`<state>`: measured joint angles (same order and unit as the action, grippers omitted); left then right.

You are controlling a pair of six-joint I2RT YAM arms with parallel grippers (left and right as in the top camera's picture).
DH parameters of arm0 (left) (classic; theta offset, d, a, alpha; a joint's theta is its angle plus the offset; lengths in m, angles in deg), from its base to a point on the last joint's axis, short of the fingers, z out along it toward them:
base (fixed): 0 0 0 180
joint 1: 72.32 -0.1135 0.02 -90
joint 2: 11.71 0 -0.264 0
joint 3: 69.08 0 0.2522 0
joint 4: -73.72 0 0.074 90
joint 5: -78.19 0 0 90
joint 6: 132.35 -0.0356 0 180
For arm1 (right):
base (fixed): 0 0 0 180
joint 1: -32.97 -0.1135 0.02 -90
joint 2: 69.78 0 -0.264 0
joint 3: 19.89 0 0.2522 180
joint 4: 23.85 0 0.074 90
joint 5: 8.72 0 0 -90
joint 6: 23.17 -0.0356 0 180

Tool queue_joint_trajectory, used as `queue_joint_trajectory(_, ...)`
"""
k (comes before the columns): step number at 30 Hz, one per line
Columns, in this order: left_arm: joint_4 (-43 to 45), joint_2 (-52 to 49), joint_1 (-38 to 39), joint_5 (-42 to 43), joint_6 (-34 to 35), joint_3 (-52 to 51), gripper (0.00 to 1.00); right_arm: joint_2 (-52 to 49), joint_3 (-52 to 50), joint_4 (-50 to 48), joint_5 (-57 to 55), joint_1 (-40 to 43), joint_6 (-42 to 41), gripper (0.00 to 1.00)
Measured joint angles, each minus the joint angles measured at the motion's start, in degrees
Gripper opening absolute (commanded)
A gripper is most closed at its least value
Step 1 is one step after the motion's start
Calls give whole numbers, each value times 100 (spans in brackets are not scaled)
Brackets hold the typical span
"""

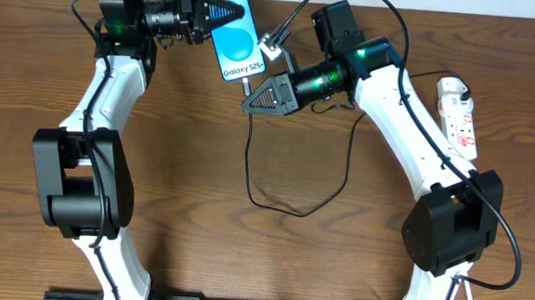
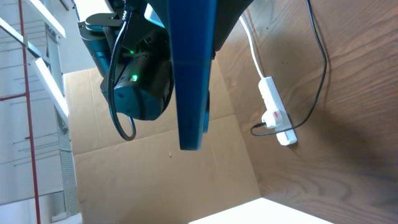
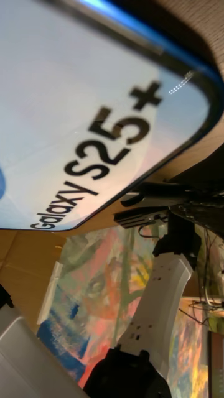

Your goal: Plug charger to phone and switch on socket

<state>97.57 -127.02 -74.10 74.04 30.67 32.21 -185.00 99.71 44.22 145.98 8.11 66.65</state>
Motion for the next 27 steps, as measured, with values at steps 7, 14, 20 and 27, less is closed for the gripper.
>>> queue_joint_trajectory(7, 2, 0, -7, -72, 0, 0, 7, 0, -15, -155, 2, -2, -136, 1)
queue_joint_trajectory(14, 11, 0, -11, -109, -111, 0, 8, 0, -20, -234, 4, -2, -221, 1)
queue_joint_trajectory(20, 15, 0, -15, -107, -151, 0, 7, 0, -22, -232, 7, 15, -219, 1)
queue_joint_trajectory(27, 17, 0, -28, -103, -256, 0, 7, 0, -24, -203, 26, 66, -216, 1)
